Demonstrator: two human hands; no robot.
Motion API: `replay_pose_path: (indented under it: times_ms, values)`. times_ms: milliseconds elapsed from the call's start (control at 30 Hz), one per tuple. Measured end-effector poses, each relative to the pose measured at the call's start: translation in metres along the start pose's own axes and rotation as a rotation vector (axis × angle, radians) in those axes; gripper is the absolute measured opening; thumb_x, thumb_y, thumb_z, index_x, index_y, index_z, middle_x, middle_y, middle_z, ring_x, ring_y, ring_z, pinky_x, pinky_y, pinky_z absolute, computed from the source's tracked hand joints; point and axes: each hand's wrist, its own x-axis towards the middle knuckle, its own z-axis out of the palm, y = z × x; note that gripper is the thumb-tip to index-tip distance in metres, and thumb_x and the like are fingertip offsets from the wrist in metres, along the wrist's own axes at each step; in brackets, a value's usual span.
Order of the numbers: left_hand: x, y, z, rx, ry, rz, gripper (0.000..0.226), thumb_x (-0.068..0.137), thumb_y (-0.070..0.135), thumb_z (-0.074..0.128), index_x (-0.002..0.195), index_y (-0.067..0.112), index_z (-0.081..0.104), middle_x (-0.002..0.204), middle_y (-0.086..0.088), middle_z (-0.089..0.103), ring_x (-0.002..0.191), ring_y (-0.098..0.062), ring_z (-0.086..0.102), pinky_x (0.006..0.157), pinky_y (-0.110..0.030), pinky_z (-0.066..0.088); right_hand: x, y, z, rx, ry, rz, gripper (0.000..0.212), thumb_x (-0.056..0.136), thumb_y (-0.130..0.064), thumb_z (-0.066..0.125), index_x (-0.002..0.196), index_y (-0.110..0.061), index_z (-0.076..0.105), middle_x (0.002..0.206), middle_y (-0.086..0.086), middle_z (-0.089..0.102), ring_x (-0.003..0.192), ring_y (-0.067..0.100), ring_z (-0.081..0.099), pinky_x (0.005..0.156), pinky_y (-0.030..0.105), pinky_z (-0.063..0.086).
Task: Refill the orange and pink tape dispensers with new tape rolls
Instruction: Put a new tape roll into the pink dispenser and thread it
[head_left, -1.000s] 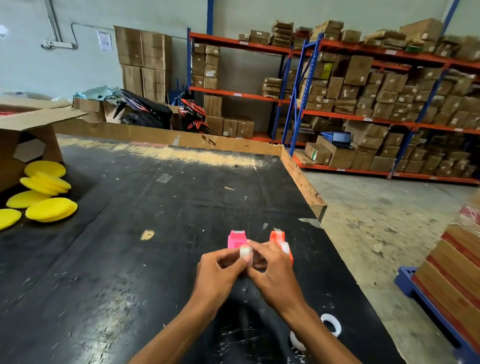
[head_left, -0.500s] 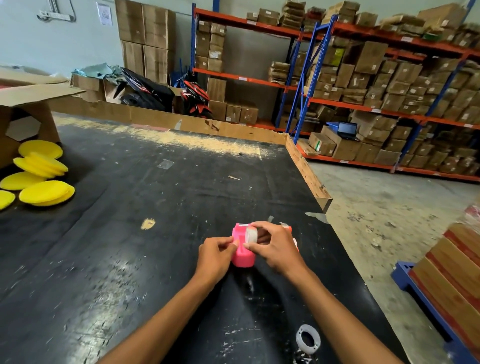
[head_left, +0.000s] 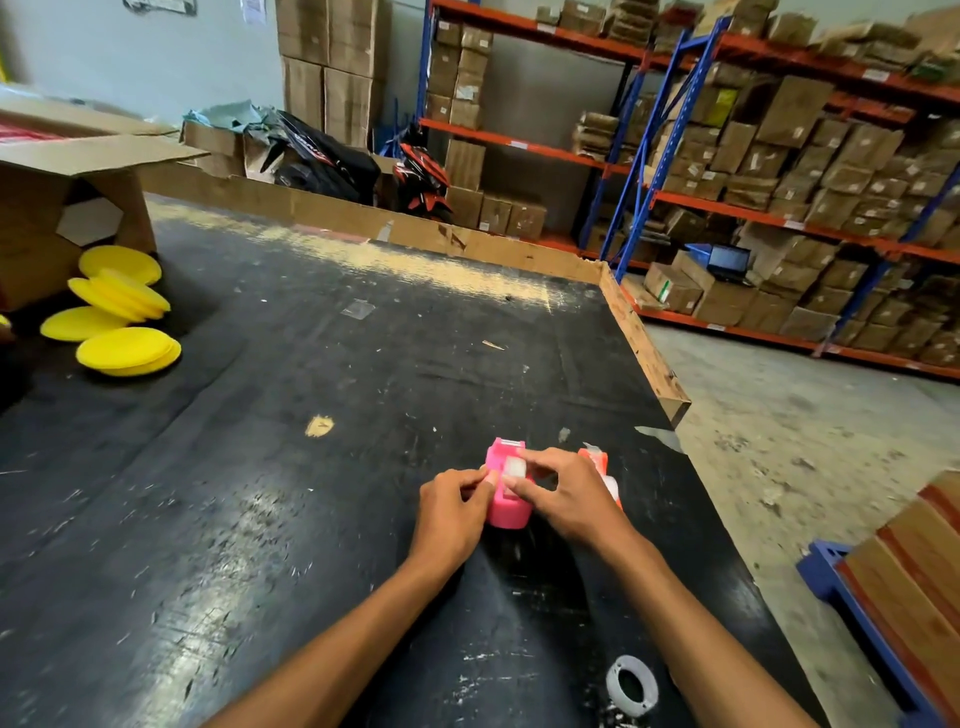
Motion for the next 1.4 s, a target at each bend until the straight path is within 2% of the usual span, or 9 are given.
replay_pose_path:
  times_ms: [67,167,400,633,800,900,1067,1233,1400]
  values:
    - [0.000,0.000,0.001,0.006,0.007,0.006,0.031,0.090,0.026,0.061,0.115,0.010,0.071,0.113,-0.005,0.073,0.100,-0.009,0.066,0.078,-0.009,0.044,0.000,-0.001,0.001,0.012,0.011,0.000,0.033,0.088,-0.034,0.063,0.116,-0.019,0.067,0.099,0.005,0.069,0.090,0.017,0.060,0.078,0.003,0.028]
    - [0.000,-0.002,0.002,0.008,0.020,0.007,0.032,0.090,0.026,0.061,0.117,0.010,0.070,0.115,-0.006,0.073,0.103,-0.012,0.066,0.083,-0.017,0.046,0.002,-0.002,0.004,0.069,0.005,-0.007,0.034,0.085,-0.029,0.068,0.116,-0.014,0.067,0.099,0.010,0.068,0.090,0.020,0.062,0.083,0.030,0.047]
    - [-0.001,-0.004,0.003,0.007,0.033,0.013,0.032,0.091,0.026,0.061,0.118,0.010,0.069,0.114,-0.006,0.072,0.100,-0.012,0.065,0.083,-0.019,0.047,0.008,0.000,0.000,0.061,-0.024,-0.027,0.025,0.079,-0.020,0.074,0.101,-0.009,0.073,0.094,0.011,0.067,0.086,0.024,0.062,0.081,0.041,0.051]
    - [-0.002,-0.004,0.003,0.002,0.040,0.020,0.029,0.090,0.026,0.061,0.113,0.013,0.073,0.103,-0.003,0.073,0.092,-0.012,0.066,0.076,-0.018,0.046,0.005,0.003,-0.001,0.083,-0.063,0.022,0.033,0.079,-0.021,0.073,0.110,-0.011,0.070,0.102,0.009,0.068,0.094,0.021,0.062,0.085,0.033,0.049]
    - [-0.004,-0.003,0.004,-0.014,0.047,0.003,0.031,0.088,0.034,0.061,0.112,0.018,0.073,0.101,0.003,0.073,0.088,-0.008,0.067,0.081,-0.026,0.053,0.004,0.007,-0.009,0.359,-0.054,0.168,0.045,0.081,-0.014,0.073,0.124,-0.007,0.059,0.094,0.004,0.067,0.084,0.009,0.061,0.074,0.012,0.047]
    - [-0.005,0.003,0.005,-0.028,0.049,-0.016,0.044,0.077,0.056,0.060,0.107,0.027,0.074,0.092,0.005,0.073,0.082,-0.007,0.068,0.079,-0.032,0.057,0.009,0.006,-0.011,0.304,-0.106,0.167,0.020,0.090,-0.020,0.063,0.105,-0.009,0.071,0.080,-0.007,0.064,0.072,0.000,0.057,0.065,0.009,0.044]
    - [-0.006,0.005,0.004,0.044,0.020,0.005,0.048,0.075,0.059,0.066,0.114,0.032,0.070,0.090,0.006,0.067,0.081,-0.009,0.064,0.080,-0.036,0.057,0.020,0.006,-0.006,0.277,-0.196,0.270,0.032,0.093,-0.033,0.056,0.069,-0.017,0.071,0.035,-0.015,0.047,0.040,0.000,0.037,0.049,0.022,0.030]
    - [-0.008,0.005,0.003,0.045,0.019,0.005,0.056,0.076,0.058,0.066,0.121,0.025,0.067,0.095,0.005,0.068,0.085,-0.009,0.065,0.083,-0.037,0.056,0.027,0.006,-0.014,0.301,-0.212,0.220,0.022,0.089,-0.027,0.064,0.089,-0.008,0.074,0.071,0.000,0.062,0.063,0.009,0.050,0.048,0.010,0.040]
    - [-0.007,0.004,0.004,0.051,0.019,-0.003,0.056,0.074,0.059,0.066,0.119,0.025,0.068,0.094,0.005,0.069,0.083,-0.008,0.064,0.080,-0.034,0.057,0.031,0.012,-0.009,0.377,-0.149,0.184,0.013,0.083,-0.018,0.072,0.089,-0.007,0.072,0.066,-0.004,0.061,0.060,0.003,0.053,0.049,0.004,0.041]
